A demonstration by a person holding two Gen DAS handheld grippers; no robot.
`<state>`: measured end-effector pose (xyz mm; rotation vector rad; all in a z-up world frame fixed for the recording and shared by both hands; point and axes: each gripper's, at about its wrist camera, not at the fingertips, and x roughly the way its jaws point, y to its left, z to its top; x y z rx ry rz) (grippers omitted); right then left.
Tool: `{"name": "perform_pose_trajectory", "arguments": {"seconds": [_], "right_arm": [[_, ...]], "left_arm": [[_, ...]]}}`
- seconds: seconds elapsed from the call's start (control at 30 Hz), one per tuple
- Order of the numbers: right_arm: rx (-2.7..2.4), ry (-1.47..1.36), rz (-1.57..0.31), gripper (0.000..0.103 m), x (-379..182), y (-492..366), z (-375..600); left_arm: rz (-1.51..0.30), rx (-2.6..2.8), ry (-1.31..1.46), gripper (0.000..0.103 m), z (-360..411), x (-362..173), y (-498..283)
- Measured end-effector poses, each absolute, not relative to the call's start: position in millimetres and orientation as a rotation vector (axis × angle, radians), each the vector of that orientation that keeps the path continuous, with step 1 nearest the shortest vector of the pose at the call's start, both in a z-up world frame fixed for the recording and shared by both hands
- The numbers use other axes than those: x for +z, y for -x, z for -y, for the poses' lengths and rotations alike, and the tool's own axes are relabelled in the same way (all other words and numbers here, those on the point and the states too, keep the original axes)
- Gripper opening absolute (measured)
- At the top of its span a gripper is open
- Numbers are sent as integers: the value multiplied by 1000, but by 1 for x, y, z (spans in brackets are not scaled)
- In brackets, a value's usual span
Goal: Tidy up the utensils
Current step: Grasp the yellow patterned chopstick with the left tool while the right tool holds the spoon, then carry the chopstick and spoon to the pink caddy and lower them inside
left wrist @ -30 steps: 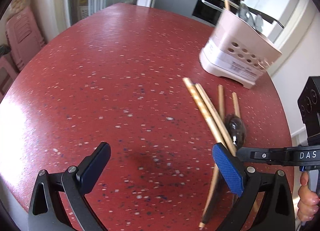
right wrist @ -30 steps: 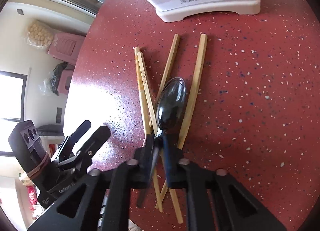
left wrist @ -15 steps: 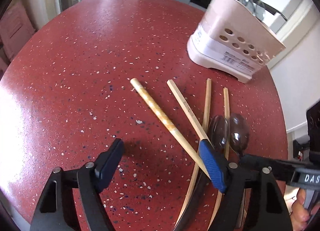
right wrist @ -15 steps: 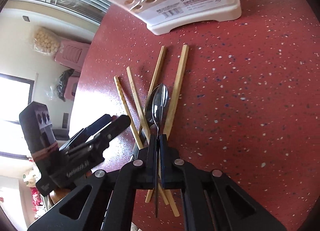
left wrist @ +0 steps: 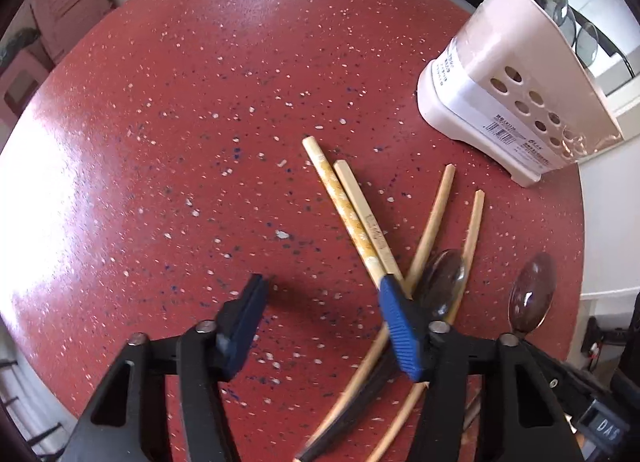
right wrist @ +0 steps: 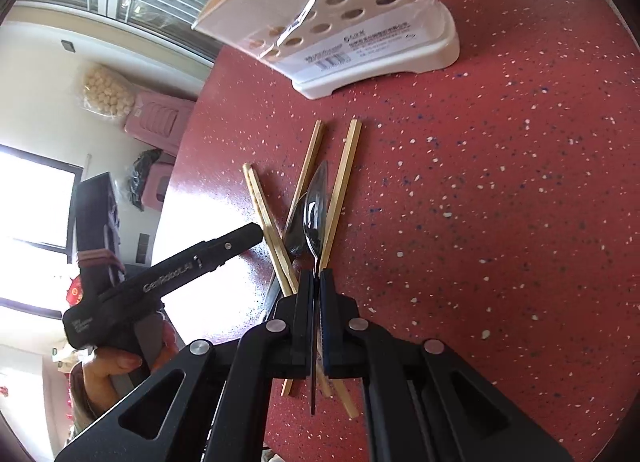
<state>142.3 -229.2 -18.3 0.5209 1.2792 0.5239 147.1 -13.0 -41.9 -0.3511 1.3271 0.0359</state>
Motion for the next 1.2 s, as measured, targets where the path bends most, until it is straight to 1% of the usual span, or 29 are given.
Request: {"name": "perform_pose_trajectory", "arguments": {"seconds": [0.03,0.07,0.3,0.5,0.53,0.57,0.6,0.67,0.7,0.77,0.83,0.87,1.2], "right_arm": [[527,-525,-1275,3,-17,-141,234],[531,-530,-1270,3,-17,-140,238],[544,-577,-1239,3,-13,-135,269],[542,-593,-1238,4,-15,-136,275],[544,-592,-1237,4,-14,-135,274],[545,-590,-1236,4,-13,-135,273],[545,-588,-1234,4,-13,-136,274],[543,-583,-1233,4,-11,-136,274],[541,-580,-1231,4,-11,-136,274],[541,-581,-1231,4,-10,-136,274],[541,-581,-1230,4,-9,-136,273],[538,-571,-1227,4,-8,-136,273],[527,-547,-1235,4,-13,-140,266]], "left_arm": [[-1343,41,367,76,15,-41,-150],[-1358,47,379,76,17,-41,-153],[-1341,-13,515,76,28,-44,-159],[-1338,-2,465,76,51,-47,-162],[-1337,-6,462,72,55,-48,-162],[-1338,-17,462,61,58,-48,-163],[-1346,-26,466,58,63,-48,-161],[-1343,-27,444,58,71,-44,-158],[-1339,-29,438,55,73,-46,-159],[-1335,-50,456,47,75,-46,-159],[-1325,-61,466,44,73,-45,-158],[-1312,-69,460,37,74,-43,-156],[-1251,-142,441,37,54,-37,-138]]}}
